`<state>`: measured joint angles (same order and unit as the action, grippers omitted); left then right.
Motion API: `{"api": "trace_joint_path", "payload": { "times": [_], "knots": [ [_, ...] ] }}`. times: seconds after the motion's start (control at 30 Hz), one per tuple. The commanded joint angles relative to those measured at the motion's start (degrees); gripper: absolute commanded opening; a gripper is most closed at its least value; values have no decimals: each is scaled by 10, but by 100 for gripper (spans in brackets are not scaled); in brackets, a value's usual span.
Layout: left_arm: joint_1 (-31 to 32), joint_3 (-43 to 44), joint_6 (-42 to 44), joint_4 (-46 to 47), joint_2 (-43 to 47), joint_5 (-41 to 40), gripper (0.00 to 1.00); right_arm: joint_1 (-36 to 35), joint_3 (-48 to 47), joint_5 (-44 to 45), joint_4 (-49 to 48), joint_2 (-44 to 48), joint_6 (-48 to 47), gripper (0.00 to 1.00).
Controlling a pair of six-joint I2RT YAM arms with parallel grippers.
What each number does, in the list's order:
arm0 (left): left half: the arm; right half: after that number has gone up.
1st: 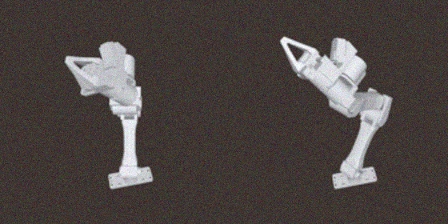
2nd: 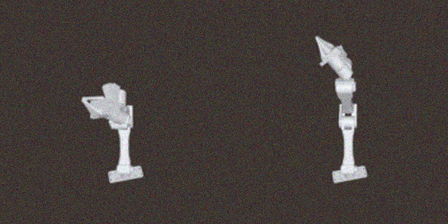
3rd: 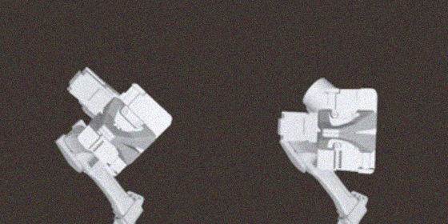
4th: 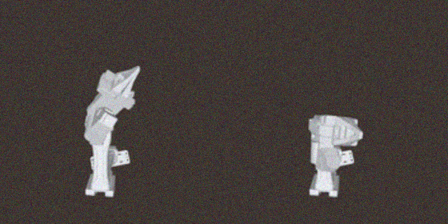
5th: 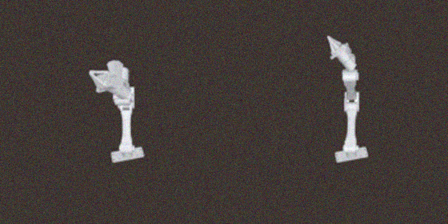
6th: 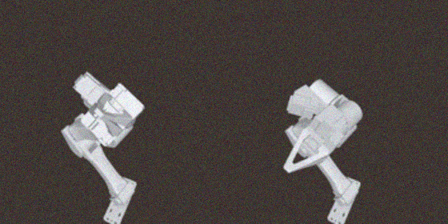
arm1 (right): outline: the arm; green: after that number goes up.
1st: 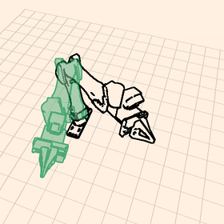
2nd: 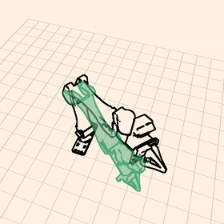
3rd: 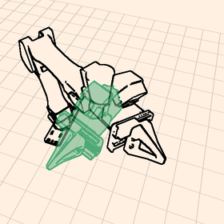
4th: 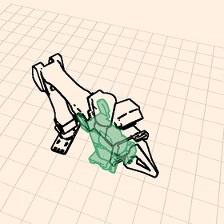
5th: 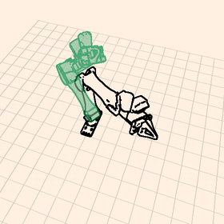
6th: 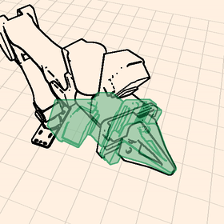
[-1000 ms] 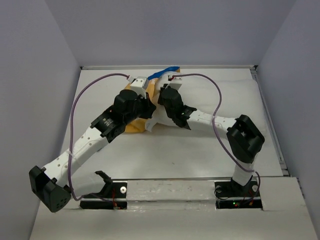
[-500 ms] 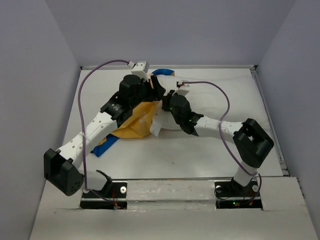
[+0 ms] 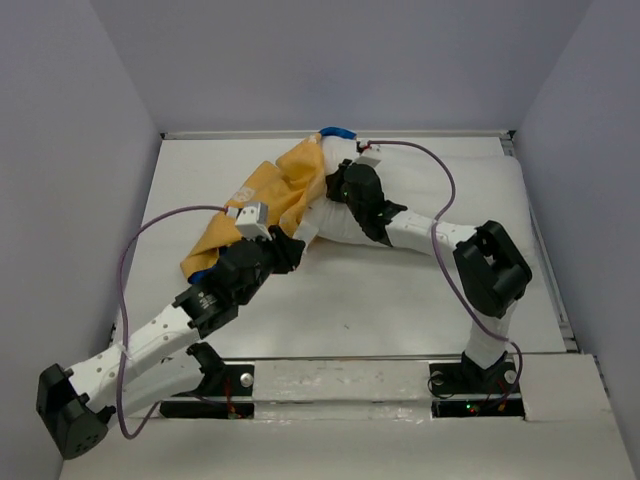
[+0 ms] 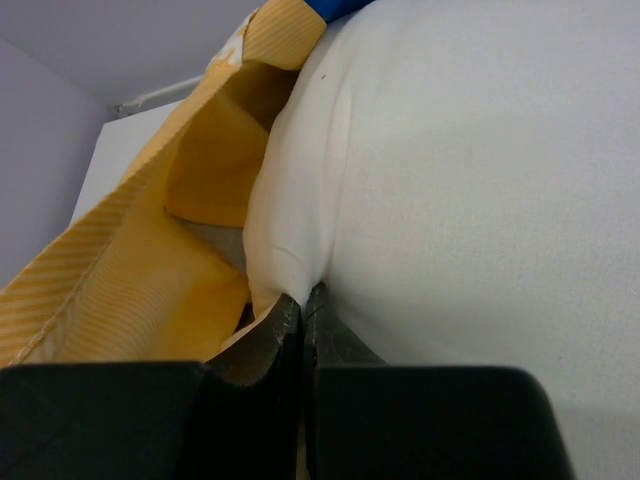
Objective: Put the pillow into the pillowcase
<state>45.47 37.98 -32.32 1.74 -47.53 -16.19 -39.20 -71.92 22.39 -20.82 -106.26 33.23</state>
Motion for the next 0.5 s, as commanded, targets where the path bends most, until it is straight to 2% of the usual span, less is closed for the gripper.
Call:
{"api": "trace_joint_path", "payload": {
  "times": [0.0, 0.1, 0.13, 0.23, 0.3, 0.33, 0.47],
  "knots": [
    [39, -101, -73, 51, -30, -56, 43, 11, -31, -16, 13, -8, 8, 0],
    [29, -105, -57, 105, -97, -59, 44, 11, -25, -24, 14, 1, 17, 0],
    [5, -104, -42, 125, -118, -49, 46, 11, -23, -31, 15, 3, 18, 0],
    [-40, -93, -24, 201, -188, 8, 52, 11, -20, -40, 18, 8, 18, 0],
    [-68, -74, -10, 225, -218, 17, 58, 11, -19, -45, 20, 10, 18, 0],
    [-75, -68, 0, 245, -243, 18, 64, 11, -18, -51, 19, 13, 18, 0],
    [-93, -39, 26, 297, -286, 25, 72, 11, -15, -61, 20, 19, 22, 0]
  ]
}}
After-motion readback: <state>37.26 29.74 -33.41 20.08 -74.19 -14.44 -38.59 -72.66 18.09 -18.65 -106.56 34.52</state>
